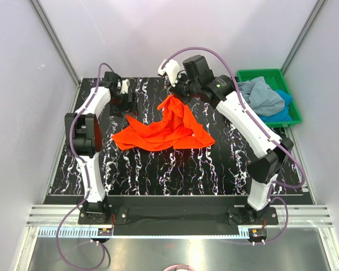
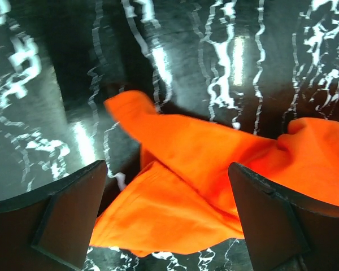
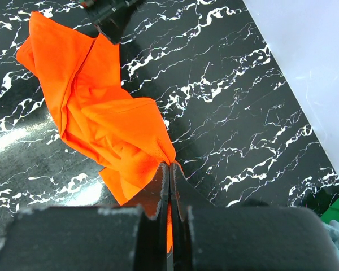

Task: Fold and stack the t-shirts
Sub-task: Flatten the tshirt out

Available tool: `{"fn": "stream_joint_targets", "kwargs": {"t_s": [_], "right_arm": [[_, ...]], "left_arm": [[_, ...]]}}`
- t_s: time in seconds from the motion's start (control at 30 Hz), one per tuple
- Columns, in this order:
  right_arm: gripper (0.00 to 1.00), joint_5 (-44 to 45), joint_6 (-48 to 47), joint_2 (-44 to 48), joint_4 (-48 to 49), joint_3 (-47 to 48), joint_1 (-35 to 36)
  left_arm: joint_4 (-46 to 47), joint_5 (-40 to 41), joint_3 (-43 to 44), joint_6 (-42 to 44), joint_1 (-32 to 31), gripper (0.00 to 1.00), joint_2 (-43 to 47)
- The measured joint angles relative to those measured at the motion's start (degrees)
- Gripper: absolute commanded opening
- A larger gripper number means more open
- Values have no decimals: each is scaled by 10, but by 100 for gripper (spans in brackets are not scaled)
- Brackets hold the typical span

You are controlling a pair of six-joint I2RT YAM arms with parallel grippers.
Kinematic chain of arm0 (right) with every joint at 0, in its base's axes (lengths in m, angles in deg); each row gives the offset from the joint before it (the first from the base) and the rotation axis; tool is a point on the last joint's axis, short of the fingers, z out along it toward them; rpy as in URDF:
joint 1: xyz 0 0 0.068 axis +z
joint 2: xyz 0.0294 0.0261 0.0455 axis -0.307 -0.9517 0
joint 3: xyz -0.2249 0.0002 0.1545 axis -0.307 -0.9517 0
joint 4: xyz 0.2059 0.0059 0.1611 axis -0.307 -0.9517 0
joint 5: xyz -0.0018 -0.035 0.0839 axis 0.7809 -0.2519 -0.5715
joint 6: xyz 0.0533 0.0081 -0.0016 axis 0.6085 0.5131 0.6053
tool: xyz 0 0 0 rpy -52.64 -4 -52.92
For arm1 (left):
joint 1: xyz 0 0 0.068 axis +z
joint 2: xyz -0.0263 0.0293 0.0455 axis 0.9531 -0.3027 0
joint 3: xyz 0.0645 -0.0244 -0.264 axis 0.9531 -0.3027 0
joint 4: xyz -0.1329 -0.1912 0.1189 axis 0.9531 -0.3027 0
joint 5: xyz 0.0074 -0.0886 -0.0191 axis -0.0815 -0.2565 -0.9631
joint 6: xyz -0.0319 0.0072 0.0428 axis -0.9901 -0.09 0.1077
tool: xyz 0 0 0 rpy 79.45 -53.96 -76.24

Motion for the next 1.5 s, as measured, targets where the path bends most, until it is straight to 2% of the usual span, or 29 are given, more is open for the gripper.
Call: {"fn": "stream_joint_targets", "kwargs": {"t_s": [0.37, 0.57, 0.77, 0.9, 1.1, 1.23, 1.27, 1.37, 1.47, 1.5], "right_arm": [[0, 0, 0, 0, 0, 0, -5], [0, 0, 0, 0, 0, 0, -14], [0, 0, 0, 0, 0, 0, -19], [0, 0, 0, 0, 0, 0, -20], [0, 1, 0, -1, 0, 0, -23], [0, 1, 0, -7, 0, 0, -23], [0, 1, 0, -9, 0, 0, -24], [0, 1, 0, -16, 0, 0, -24], [0, 1, 1, -20, 0, 0, -24], [0, 1, 1, -22, 0, 1, -24]], "left_arm": [[0, 1, 23, 2, -34, 85, -31], [-1, 14, 23, -1, -24, 76, -31], [0, 19, 22, -5, 7, 74, -31], [1, 21, 33, -5, 22, 66, -45], [4, 10, 47, -5, 17, 65, -82], [3, 6, 48, -6, 14, 53, -89], [3, 5, 48, -6, 14, 45, -89], [5, 2, 54, -7, 14, 36, -89], [7, 0, 55, -9, 15, 34, -89], [7, -1, 55, -10, 15, 29, -89]]}}
